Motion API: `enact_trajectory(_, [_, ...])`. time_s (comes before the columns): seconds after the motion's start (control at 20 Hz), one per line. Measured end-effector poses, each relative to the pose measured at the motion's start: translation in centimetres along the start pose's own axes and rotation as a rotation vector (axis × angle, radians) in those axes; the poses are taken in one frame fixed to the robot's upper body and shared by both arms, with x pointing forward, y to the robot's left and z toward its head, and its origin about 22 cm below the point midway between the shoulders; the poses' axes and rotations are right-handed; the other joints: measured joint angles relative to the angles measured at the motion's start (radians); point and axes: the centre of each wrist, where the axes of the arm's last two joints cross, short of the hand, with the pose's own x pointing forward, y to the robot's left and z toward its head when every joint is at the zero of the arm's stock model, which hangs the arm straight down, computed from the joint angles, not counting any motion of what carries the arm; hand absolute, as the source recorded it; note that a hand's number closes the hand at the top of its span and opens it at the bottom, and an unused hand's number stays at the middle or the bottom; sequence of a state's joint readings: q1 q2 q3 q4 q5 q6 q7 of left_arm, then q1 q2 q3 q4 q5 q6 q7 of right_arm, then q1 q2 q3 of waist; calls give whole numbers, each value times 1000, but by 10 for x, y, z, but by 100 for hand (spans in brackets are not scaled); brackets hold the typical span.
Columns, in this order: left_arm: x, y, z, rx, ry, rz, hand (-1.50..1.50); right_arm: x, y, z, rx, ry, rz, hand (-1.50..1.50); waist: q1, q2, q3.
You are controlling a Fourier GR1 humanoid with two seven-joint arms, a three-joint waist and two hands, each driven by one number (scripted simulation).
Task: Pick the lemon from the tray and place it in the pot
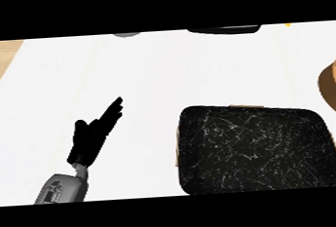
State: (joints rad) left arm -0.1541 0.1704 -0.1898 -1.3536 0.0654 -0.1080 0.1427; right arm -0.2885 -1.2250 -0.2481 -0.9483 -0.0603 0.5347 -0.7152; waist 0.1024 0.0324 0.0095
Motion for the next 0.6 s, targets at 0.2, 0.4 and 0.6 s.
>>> enact_trajectory(0.2, [-2, -1, -1, -9, 0, 2, 0, 1, 5, -13, 66, -18, 90, 150, 5, 0, -2])
enact_trajectory(0.4, [0, -2, -4, -13, 5, 0, 0, -1, 18, -28, 137, -47, 196, 150, 6, -1, -3])
enact_trajectory(0.6, [-1, -1, -5, -14, 5, 0, 0, -10, 42, -44, 201, -89, 363, 150, 3, -3, -4])
